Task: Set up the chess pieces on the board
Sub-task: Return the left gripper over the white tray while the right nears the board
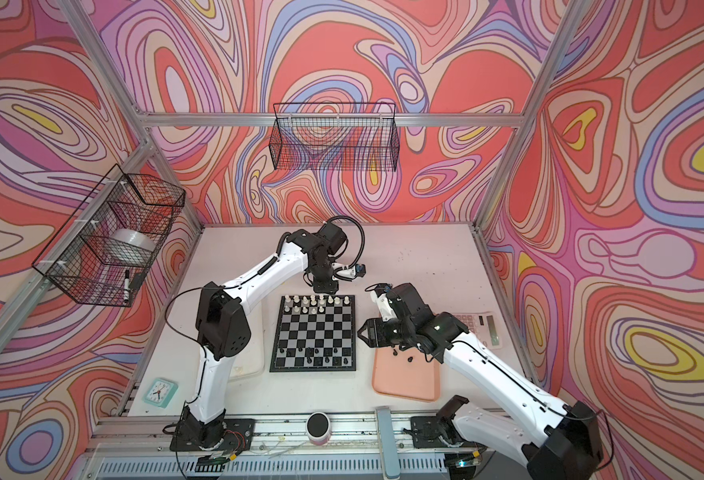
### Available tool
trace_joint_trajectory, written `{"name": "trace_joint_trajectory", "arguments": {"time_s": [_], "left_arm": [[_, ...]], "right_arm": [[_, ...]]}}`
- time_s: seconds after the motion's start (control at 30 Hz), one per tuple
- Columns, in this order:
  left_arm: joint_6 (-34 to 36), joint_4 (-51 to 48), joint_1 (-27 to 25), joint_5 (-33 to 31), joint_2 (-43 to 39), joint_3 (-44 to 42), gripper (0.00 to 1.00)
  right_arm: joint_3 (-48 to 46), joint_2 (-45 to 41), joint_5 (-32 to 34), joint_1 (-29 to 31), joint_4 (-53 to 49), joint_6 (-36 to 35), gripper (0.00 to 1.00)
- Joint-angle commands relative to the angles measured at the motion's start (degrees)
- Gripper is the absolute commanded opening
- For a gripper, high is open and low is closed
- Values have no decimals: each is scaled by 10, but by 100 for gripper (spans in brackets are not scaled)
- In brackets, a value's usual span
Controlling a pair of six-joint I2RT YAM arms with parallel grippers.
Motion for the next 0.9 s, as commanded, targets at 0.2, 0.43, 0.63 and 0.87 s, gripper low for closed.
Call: {"name": "trace_joint_trajectory", "arguments": {"time_s": [0.2, 0.43, 0.63, 0.87], "left_arm": [[-64, -91, 118, 71, -191, -98, 51], [-37, -76, 271, 75, -375, -341, 49], [-14, -48, 379, 85, -450, -482, 47], [-18, 26, 409, 69, -492, -601, 44]], "right_arm": [[15, 26, -10, 3, 21, -4, 54], [62, 106, -36, 4, 33, -28, 55], [129, 198, -59, 9, 35, -61, 55], [149, 232, -58, 35, 61, -54, 55]]}}
